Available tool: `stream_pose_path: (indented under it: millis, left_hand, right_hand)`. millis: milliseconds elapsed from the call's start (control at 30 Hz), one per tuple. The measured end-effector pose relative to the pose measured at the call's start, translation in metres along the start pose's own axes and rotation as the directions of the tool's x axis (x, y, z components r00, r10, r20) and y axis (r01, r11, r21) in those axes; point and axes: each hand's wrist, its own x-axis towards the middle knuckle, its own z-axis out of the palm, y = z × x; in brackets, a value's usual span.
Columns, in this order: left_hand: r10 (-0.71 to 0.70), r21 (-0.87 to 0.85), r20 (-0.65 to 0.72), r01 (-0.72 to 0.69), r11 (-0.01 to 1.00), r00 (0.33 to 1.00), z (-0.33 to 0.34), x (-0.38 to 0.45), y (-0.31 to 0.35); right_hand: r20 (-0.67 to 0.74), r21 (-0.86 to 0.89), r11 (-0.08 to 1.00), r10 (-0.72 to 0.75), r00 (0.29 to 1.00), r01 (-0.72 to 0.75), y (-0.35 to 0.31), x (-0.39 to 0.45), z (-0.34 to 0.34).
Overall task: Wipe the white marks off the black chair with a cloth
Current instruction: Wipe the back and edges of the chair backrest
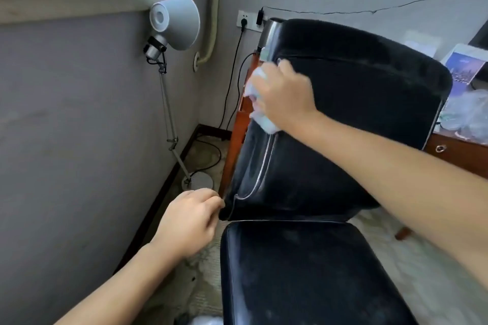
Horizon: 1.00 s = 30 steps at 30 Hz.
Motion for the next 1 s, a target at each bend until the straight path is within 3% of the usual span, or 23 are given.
stream_pose_path:
  millis: [67,167,233,267,300,333,367,433,467,533,600,633,667,733,800,867,900,1000]
  left_hand:
    - [-0.013,0.033,0.022,0.012,0.999,1.0,0.006,0.003,-0.002]
    - [-0.029,0.071,0.042,0.026,0.997,0.999,0.02,0.019,0.001]
    - [-0.098,0.105,0.062,0.091,0.99,0.993,0.025,0.027,0.007]
    - [-0.135,0.122,0.052,0.127,0.984,0.99,0.025,0.027,0.009]
    - [-0.16,0.132,0.027,0.155,0.979,0.987,0.025,0.025,0.009]
    - [-0.177,0.13,0.002,0.175,0.976,0.984,0.023,0.019,0.007]
    - [-0.181,0.131,-0.028,0.183,0.974,0.983,0.023,0.012,0.003]
    - [-0.178,0.152,-0.025,0.18,0.972,0.984,0.024,-0.002,-0.012]
    - [-0.185,0.173,0.007,0.182,0.968,0.983,0.027,-0.007,-0.02]
    - [-0.212,0.184,0.076,0.196,0.963,0.974,0.04,-0.009,-0.026]
    - [-0.175,0.134,0.094,0.162,0.978,0.98,0.066,-0.007,-0.012]
    - [-0.139,0.08,0.13,0.129,0.988,0.982,0.081,-0.006,0.003]
    - [-0.095,0.014,0.2,0.094,0.995,0.975,0.097,-0.006,0.021]
    - [-0.007,-0.042,0.382,0.025,0.999,0.924,0.135,-0.006,0.059]
    - [-0.037,-0.019,0.637,0.064,0.998,0.77,0.16,-0.011,0.088]
    - [-0.071,0.042,0.747,0.06,0.997,0.661,0.178,-0.021,0.102]
    - [-0.082,0.073,0.76,0.041,0.996,0.645,0.184,-0.027,0.105]
    - [-0.115,0.145,0.764,0.005,0.989,0.635,0.194,-0.04,0.103]
  right_hand:
    - [-0.106,-0.056,0.978,0.193,0.976,-0.199,0.036,0.041,-0.007]
    - [-0.132,-0.137,0.971,0.18,0.975,-0.198,-0.001,0.024,-0.003]
    - [0.056,-0.134,0.991,0.028,0.998,-0.02,-0.072,-0.032,0.019]
    - [0.209,-0.064,0.995,-0.065,0.976,0.08,-0.112,-0.064,0.03]
    - [0.419,0.085,0.985,-0.171,0.892,0.149,-0.148,-0.094,0.037]
    - [0.573,0.225,0.954,-0.296,0.765,0.2,-0.176,-0.124,0.044]
    - [0.659,0.37,0.904,-0.417,0.626,0.213,-0.191,-0.151,0.052]
    - [0.719,0.44,0.873,-0.483,0.5,0.211,-0.183,-0.186,0.064]
    - [0.691,0.45,0.87,-0.481,0.54,0.198,-0.164,-0.2,0.067]
    - [0.61,0.408,0.902,-0.386,0.692,0.143,-0.108,-0.222,0.059]
    - [0.325,0.299,0.95,-0.192,0.926,0.092,-0.055,-0.228,0.039]
    - [0.185,0.292,0.956,-0.036,0.982,-0.02,-0.03,-0.216,0.027]
    - [0.071,0.264,0.956,0.115,0.991,-0.13,-0.009,-0.198,0.018]
    - [-0.062,0.234,0.907,0.372,0.926,-0.349,0.016,-0.151,0.013]
    - [-0.03,0.351,0.805,0.52,0.854,-0.478,0.01,-0.11,0.02]
    - [-0.006,0.501,0.691,0.604,0.797,-0.521,-0.019,-0.09,0.029]
    - [-0.005,0.536,0.67,0.612,0.791,-0.515,-0.038,-0.092,0.034]
    - [-0.104,0.513,0.763,0.509,0.855,-0.392,-0.088,-0.134,0.05]
